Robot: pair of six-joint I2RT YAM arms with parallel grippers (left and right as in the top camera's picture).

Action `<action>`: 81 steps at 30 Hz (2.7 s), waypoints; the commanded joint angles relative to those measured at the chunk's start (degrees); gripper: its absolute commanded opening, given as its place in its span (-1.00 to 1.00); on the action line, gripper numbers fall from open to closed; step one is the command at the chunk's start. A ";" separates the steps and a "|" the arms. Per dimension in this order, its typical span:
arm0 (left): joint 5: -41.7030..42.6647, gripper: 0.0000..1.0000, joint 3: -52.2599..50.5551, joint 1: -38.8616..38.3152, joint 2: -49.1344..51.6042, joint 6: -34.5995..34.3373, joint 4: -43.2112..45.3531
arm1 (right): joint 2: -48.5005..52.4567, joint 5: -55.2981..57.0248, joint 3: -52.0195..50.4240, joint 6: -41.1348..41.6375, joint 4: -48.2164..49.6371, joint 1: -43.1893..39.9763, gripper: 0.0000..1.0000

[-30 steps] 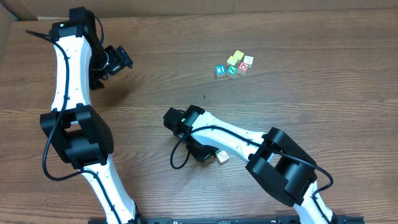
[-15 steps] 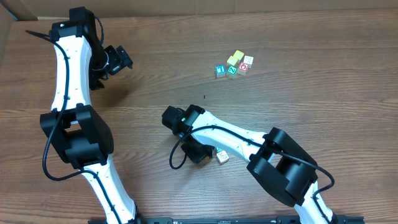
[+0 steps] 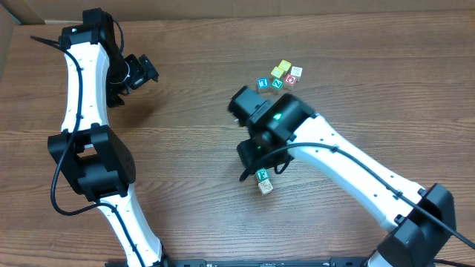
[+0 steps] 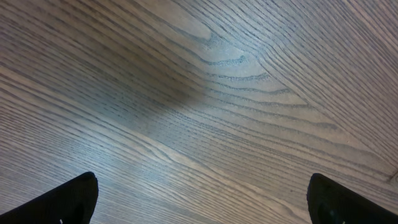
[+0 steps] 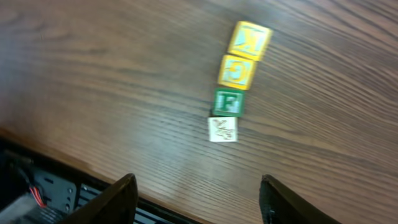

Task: Flip 4 blocks

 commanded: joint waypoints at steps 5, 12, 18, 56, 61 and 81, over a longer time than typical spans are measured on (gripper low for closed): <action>-0.15 0.99 -0.20 -0.44 -0.52 0.44 0.20 | 0.90 4.61 -8.74 8.66 6.25 -0.46 0.37; -0.17 0.99 -0.20 -0.50 -0.52 0.44 0.20 | 0.90 4.81 -21.49 11.78 22.97 0.20 0.25; -0.15 0.99 -0.20 -0.48 -0.52 0.44 0.20 | 0.90 4.85 -27.32 11.78 31.63 1.07 0.11; -0.15 1.00 -0.20 -0.61 -0.52 0.44 0.20 | 0.90 11.13 -29.92 13.77 35.08 3.67 -0.12; -0.17 1.00 -0.20 -0.59 -0.52 0.44 0.20 | 0.90 12.20 -29.92 14.58 35.71 4.48 -0.13; -0.17 1.00 -0.20 -0.70 -0.52 0.44 0.20 | 0.90 14.29 -29.92 14.82 35.87 4.63 -0.25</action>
